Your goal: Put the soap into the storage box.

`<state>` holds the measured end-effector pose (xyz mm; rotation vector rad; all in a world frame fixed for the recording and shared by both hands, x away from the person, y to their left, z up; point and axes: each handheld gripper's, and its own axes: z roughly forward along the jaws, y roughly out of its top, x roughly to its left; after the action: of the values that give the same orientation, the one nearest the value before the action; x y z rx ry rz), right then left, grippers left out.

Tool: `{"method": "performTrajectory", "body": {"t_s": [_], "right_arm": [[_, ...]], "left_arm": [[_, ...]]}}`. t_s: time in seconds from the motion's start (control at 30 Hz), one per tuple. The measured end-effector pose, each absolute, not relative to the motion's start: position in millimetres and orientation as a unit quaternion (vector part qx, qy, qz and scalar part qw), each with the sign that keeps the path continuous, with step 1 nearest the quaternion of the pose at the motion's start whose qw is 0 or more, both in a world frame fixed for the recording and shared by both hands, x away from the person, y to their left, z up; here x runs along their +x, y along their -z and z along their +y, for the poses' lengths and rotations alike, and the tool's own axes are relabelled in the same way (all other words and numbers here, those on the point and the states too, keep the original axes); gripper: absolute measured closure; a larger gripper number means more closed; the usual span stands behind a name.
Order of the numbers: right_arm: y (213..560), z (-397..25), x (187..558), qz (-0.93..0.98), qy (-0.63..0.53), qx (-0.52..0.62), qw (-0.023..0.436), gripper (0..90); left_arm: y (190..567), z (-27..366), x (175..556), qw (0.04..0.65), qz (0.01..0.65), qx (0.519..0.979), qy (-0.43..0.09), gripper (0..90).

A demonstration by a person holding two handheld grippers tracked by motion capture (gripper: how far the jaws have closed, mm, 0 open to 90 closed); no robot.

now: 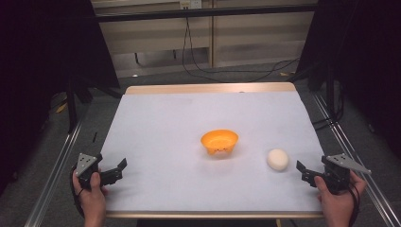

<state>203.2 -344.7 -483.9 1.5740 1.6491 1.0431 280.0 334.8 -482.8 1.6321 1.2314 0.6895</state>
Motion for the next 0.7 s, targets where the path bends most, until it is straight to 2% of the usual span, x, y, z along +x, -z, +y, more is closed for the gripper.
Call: {"method": "performTrajectory", "body": {"t_s": [0.17, 0.2, 0.3, 0.57, 0.7], "right_arm": [[482.3, -344.0, 203.3, 0.624, -0.396, 0.593, 0.321, 6.9], [481.2, -344.7, 204.8, 0.621, -0.391, 0.597, 0.324, 10.9], [479.2, -346.6, 207.0, 0.63, -0.387, 0.593, 0.32, 12.2], [467.5, -356.8, 211.5, 0.655, -0.387, 0.588, 0.273, 25.1], [463.5, -353.9, 212.6, 0.673, -0.358, 0.589, 0.268, 24.0]], "left_arm": [[482.6, 335.0, 279.8, 0.471, 0.5, 0.669, -0.284, 0.1], [482.7, 334.5, 279.8, 0.47, 0.5, 0.669, -0.284, 0.1], [482.7, 334.7, 280.2, 0.467, 0.5, 0.672, -0.283, 0.1], [482.7, 334.7, 280.3, 0.468, 0.499, 0.674, -0.281, 0.3], [482.7, 334.7, 280.5, 0.468, 0.499, 0.674, -0.279, 0.3]]}}
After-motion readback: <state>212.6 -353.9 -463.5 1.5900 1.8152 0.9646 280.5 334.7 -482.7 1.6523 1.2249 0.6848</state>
